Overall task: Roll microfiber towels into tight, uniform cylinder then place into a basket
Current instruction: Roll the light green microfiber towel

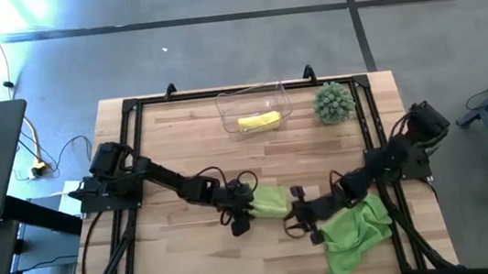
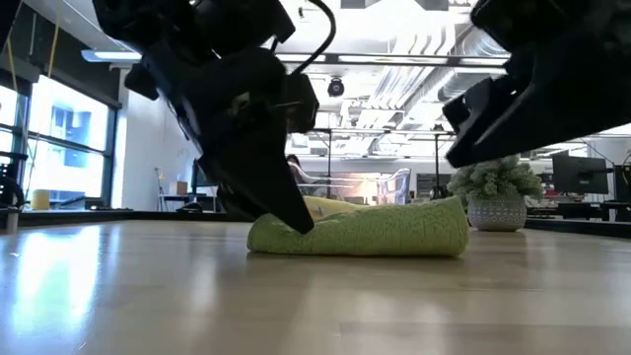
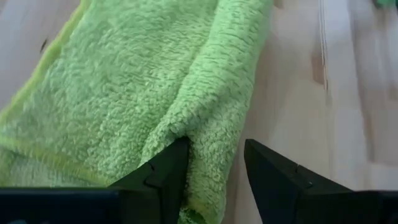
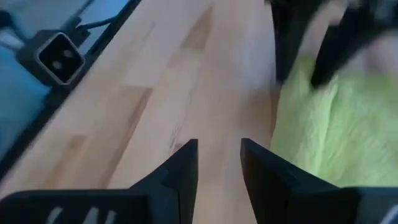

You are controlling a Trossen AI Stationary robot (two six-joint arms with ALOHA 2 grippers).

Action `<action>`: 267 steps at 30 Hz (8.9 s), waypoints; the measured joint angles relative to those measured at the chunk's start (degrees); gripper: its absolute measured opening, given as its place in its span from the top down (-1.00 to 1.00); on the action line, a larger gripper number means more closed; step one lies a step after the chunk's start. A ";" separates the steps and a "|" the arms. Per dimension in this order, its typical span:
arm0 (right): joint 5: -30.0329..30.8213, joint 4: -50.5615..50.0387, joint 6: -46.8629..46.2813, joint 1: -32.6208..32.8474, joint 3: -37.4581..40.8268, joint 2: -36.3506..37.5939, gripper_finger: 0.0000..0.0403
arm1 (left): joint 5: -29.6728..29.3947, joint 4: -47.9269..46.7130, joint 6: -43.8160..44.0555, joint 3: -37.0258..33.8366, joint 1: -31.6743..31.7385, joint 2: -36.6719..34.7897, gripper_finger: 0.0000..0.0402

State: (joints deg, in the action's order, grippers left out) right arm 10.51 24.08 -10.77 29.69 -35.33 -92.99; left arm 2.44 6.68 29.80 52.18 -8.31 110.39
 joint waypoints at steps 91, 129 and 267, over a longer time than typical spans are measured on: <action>-15.06 -14.33 -10.20 -9.06 0.20 2.92 0.34 | 2.70 2.86 -4.64 -0.11 -0.80 0.52 0.86; 12.66 2.62 -14.86 -1.27 -0.50 -14.59 0.41 | 1.72 -8.93 -14.57 -0.63 1.25 -7.59 0.35; -6.13 -6.95 8.53 -11.45 -4.46 0.68 0.17 | -0.94 1.40 -0.75 -0.20 2.98 -0.61 0.32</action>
State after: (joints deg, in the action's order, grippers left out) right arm 4.37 17.13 -2.25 18.24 -39.79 -92.31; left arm 1.50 8.08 29.05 51.99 -5.33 109.78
